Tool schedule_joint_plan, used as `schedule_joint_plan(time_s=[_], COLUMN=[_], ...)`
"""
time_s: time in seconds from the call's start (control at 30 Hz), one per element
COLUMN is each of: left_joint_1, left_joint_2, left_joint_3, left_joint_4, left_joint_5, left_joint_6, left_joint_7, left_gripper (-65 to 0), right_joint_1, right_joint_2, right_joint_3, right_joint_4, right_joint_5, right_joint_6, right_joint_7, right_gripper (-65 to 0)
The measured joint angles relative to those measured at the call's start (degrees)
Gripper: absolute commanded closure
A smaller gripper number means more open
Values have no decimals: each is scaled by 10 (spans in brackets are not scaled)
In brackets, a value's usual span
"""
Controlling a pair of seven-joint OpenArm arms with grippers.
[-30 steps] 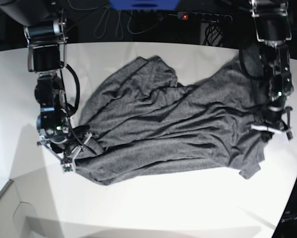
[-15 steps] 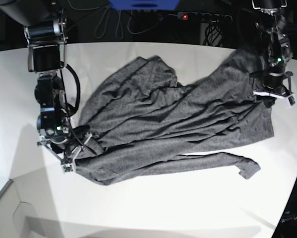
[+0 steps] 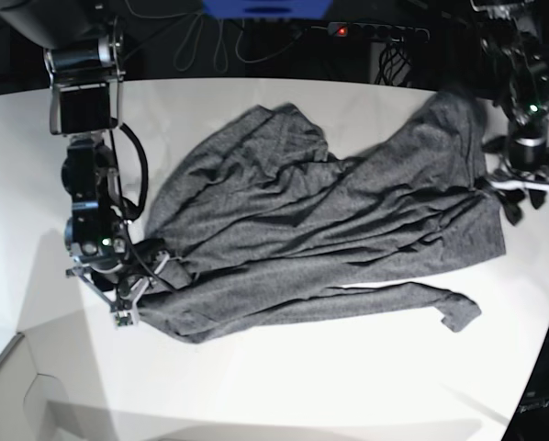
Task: Layout the t-shirt on the table in an organized manner, then fold the t-shirt properly
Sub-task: 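Lift and pull the shirt with both grippers to spread it flat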
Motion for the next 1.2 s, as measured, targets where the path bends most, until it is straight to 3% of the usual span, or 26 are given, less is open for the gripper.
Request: schedule_joint_plan(time_s=[0.3, 0.5, 0.77, 0.83, 1.0, 1.1, 1.2], left_joint_1=[-150, -205, -278, -293, -305, -314, -325], left_joint_2=[-3, -20, -30, -39, -40, -40, -37], left_joint_3=[-9, 52, 56, 64, 70, 70, 72], left_joint_4=[-235, -296, -412, -440, -454, -457, -458], left_joint_5=[7, 4, 7, 16, 40, 42, 42], left_joint_6=[1, -3, -10, -15, -5, -5, -4], left_joint_7=[7, 0, -30, -36, -39, -29, -18], left_gripper=[-325, -325, -324, -282, 0, -13, -2], right_joint_1=[-19, -19, -21, -21, -22, -19, -19], right_joint_2=[0, 0, 3, 4, 4, -6, -17], right_joint_3=[0, 0, 1, 2, 2, 1, -14], right_joint_4=[0, 0, 0, 8, 49, 60, 57], right_joint_5=[0, 0, 0, 0, 0, 0, 2], right_joint_6=[0, 0, 0, 0, 0, 0, 0], right_joint_7=[-5, -3, -4, -5, -26, -67, -70], right_gripper=[-215, -215, -215, -215, -305, -343, -349])
